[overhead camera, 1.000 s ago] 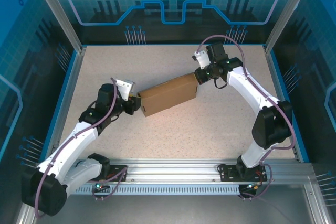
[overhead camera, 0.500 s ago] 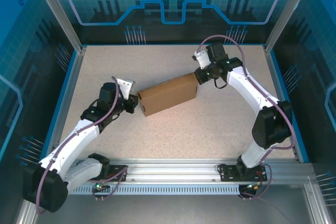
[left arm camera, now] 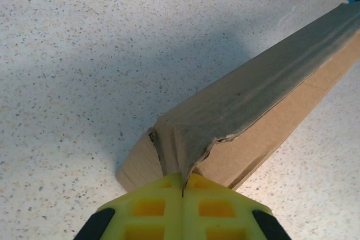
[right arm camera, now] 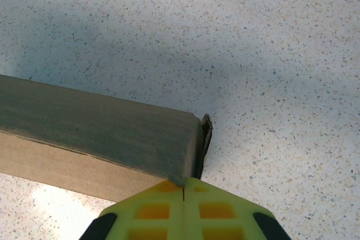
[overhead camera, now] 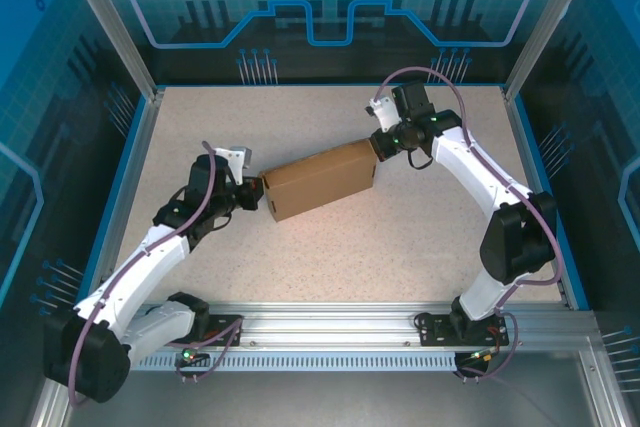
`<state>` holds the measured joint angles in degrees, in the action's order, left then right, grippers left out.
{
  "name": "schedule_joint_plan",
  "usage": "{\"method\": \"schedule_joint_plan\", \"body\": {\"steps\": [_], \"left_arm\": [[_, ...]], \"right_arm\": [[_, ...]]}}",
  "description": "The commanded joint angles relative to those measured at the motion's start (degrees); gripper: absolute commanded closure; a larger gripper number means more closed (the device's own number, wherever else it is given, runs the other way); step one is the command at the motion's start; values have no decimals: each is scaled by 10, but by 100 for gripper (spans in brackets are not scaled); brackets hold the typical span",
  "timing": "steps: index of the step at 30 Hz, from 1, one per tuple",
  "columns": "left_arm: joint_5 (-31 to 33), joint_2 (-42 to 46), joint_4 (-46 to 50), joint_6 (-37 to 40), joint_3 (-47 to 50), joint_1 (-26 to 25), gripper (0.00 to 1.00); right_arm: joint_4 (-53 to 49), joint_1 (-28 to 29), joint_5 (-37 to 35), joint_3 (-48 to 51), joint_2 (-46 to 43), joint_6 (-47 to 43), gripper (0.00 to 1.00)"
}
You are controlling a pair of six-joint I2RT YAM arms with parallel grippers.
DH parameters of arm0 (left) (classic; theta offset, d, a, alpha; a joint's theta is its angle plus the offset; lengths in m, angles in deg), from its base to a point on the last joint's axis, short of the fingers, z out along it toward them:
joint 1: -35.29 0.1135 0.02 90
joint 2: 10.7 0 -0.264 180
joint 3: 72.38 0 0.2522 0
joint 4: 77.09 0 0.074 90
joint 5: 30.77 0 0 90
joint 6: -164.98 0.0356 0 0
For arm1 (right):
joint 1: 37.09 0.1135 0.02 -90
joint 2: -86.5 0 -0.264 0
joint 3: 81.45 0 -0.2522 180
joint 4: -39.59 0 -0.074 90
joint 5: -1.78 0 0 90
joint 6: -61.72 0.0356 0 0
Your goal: Fold the paper box
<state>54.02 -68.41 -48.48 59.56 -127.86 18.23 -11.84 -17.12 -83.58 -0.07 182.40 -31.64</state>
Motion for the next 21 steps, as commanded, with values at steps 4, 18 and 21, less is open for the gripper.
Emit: {"method": "schedule_joint_plan", "body": {"steps": [4, 18, 21], "left_arm": [[-39, 16, 7, -80, -23, -3, 100], [-93, 12, -84, -236, 20, -2, 100], [-91, 15, -91, -247, 26, -2, 100]], "right_arm": [[3, 8, -5, 28, -12, 8, 98], [2, 18, -19, 39, -12, 9, 98], [5, 18, -21, 45, -13, 9, 98]]}}
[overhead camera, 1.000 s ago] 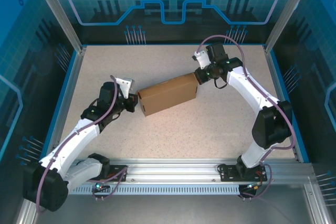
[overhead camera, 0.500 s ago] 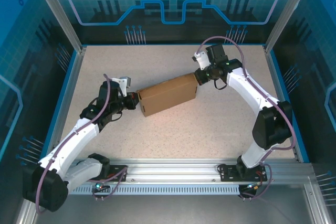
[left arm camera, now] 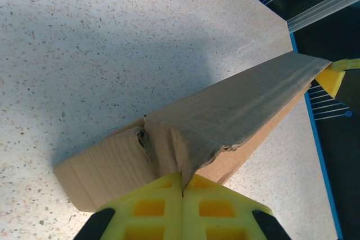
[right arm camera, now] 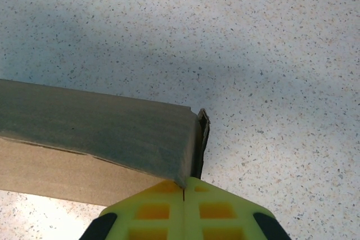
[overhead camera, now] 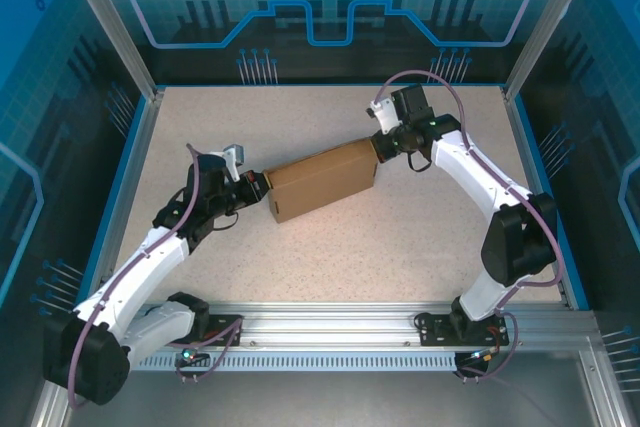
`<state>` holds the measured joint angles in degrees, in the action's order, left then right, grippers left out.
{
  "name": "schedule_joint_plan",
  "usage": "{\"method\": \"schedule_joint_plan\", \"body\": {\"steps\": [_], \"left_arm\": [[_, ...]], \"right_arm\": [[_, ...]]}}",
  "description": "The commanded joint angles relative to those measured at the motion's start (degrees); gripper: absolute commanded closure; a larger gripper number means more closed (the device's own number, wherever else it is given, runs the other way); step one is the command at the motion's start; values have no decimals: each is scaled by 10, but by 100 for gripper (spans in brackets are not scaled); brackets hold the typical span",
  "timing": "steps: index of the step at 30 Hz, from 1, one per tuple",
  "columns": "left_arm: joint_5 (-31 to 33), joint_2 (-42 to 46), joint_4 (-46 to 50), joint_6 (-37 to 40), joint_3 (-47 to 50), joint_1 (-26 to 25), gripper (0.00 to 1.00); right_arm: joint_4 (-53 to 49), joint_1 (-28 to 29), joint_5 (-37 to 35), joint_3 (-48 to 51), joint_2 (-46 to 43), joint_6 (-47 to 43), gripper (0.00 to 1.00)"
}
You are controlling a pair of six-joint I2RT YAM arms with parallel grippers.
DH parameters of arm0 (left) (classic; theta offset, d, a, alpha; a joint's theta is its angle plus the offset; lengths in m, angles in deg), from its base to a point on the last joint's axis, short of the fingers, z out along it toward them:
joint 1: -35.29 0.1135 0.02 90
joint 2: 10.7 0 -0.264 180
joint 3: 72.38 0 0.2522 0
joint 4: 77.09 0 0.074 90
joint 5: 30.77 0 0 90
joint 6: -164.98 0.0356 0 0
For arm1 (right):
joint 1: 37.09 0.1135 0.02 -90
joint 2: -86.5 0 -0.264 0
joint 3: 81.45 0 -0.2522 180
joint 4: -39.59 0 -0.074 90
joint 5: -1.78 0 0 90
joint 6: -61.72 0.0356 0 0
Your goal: Fold the paper box
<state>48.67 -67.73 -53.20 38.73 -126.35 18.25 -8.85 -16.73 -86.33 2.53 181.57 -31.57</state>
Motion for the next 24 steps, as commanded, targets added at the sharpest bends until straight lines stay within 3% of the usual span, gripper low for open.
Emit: {"method": "schedule_joint_plan", "body": {"steps": [1, 10, 17, 24], "left_arm": [[-37, 9, -45, -42, 12, -3, 100], [-34, 10, -59, -55, 28, -2, 100], [22, 25, 9, 8, 32, -4, 100], [44, 36, 28, 56, 42, -4, 87]], "right_arm": [[-25, 14, 6, 20, -5, 8, 98], [-23, 16, 5, 23, -2, 8, 98], [-20, 15, -3, 25, -4, 8, 98], [1, 15, -17, 56, -18, 13, 98]]}}
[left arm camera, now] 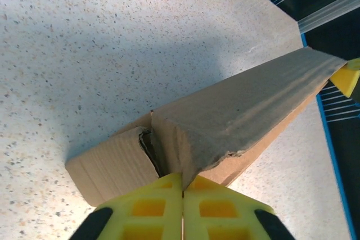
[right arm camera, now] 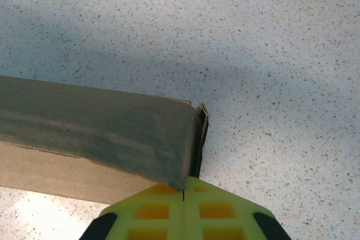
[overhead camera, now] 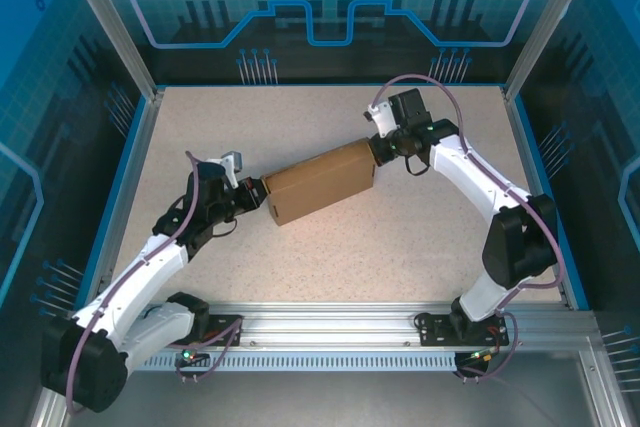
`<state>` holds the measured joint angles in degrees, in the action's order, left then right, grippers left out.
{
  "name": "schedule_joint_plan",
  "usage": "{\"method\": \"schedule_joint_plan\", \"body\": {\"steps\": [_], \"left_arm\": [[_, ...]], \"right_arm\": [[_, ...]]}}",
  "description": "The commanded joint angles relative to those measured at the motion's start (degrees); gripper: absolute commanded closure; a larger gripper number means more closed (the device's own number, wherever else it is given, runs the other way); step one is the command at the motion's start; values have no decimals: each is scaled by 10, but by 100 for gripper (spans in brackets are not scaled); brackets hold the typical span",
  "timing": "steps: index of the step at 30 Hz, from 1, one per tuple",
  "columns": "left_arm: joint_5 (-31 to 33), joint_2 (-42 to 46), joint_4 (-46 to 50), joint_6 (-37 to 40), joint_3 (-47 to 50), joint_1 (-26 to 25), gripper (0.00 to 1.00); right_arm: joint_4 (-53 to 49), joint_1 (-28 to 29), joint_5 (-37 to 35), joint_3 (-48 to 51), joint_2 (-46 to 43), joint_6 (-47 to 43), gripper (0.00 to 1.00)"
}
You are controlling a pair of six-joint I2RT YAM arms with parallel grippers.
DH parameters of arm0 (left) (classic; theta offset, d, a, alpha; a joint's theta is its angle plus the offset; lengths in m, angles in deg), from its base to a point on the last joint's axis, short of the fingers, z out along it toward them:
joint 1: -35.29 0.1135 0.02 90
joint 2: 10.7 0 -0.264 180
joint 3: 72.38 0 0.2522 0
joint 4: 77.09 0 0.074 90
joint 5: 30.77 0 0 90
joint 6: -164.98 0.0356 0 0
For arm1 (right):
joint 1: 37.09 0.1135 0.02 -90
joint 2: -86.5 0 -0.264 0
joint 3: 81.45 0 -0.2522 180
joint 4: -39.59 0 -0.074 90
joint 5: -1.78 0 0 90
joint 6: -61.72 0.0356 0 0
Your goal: Fold the paper box
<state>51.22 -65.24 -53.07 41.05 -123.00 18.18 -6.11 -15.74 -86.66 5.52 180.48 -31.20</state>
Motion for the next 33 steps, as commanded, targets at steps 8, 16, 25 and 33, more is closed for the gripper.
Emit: {"method": "schedule_joint_plan", "body": {"steps": [8, 16, 25, 33], "left_arm": [[-12, 50, 14, 77, 9, -2, 55], [-15, 57, -8, 67, -3, 1, 35], [-48, -42, -99, 5, -27, 41, 30], [-60, -75, -114, 2, -9, 43, 33]], "right_arm": [[-16, 5, -15, 44, -14, 13, 98], [-15, 5, -14, 43, -13, 12, 98], [-13, 6, -14, 44, -12, 12, 98], [-8, 6, -15, 49, -14, 11, 97]]}}
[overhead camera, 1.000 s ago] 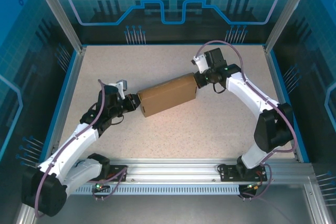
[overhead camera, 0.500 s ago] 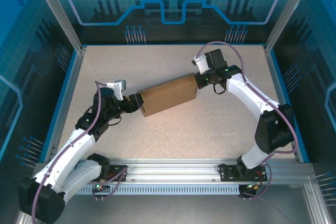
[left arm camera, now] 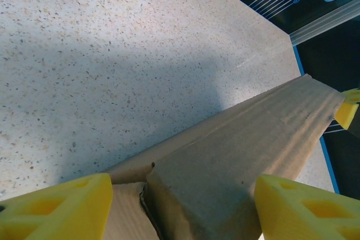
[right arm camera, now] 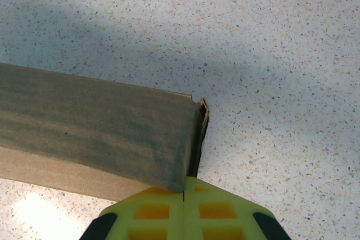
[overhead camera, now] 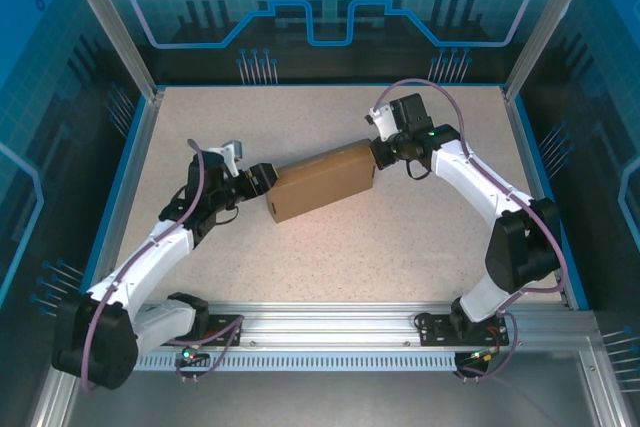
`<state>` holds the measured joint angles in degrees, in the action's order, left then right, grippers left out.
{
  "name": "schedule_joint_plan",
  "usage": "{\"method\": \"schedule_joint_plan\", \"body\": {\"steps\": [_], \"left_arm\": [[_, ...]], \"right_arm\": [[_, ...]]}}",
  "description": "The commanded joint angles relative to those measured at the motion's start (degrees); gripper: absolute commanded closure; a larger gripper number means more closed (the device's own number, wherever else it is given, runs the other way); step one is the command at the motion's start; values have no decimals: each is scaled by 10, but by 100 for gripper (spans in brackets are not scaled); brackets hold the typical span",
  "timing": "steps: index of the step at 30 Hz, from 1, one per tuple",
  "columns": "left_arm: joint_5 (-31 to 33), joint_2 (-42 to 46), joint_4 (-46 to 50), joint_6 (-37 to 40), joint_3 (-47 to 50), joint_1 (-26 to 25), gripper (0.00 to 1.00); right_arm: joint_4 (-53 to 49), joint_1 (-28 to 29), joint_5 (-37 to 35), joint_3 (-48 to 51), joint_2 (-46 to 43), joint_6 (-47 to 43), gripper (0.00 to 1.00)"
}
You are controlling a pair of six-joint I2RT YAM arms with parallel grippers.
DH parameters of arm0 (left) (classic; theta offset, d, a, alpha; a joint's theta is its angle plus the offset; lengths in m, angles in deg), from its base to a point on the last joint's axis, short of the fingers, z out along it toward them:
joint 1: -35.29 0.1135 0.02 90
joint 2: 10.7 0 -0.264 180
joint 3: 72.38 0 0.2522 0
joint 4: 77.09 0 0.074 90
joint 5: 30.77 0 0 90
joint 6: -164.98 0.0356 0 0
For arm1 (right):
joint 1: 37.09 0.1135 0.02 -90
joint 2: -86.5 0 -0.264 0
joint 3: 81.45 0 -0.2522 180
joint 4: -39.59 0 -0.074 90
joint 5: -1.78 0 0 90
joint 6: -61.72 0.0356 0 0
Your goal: Fold the paper box
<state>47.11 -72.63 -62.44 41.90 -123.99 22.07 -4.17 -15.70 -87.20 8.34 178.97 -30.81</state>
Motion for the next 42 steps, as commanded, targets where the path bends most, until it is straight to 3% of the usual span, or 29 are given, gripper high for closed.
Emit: {"method": "schedule_joint_plan", "body": {"steps": [1, 7, 18, 24, 34, 42], "left_arm": [[-19, 0, -21, -5, 9, 4, 34], [-13, 4, -28, 1, 52, 4, 40], [-16, 5, -37, 14, 81, 4, 45], [-22, 7, -46, 15, 89, 4, 45], [-24, 7, -53, 14, 88, 4, 44], [-33, 11, -50, 14, 82, 3, 41]], "right_arm": [[-27, 5, -8, 21, 1, 7, 95], [-25, 5, -5, 18, -9, 8, 84], [-44, -2, -8, 8, -86, 8, 52], [-36, -36, 72, -22, -78, 22, 40], [-33, -79, 195, -100, 51, 45, 35], [-1, -83, 211, -33, 63, 55, 48]]}}
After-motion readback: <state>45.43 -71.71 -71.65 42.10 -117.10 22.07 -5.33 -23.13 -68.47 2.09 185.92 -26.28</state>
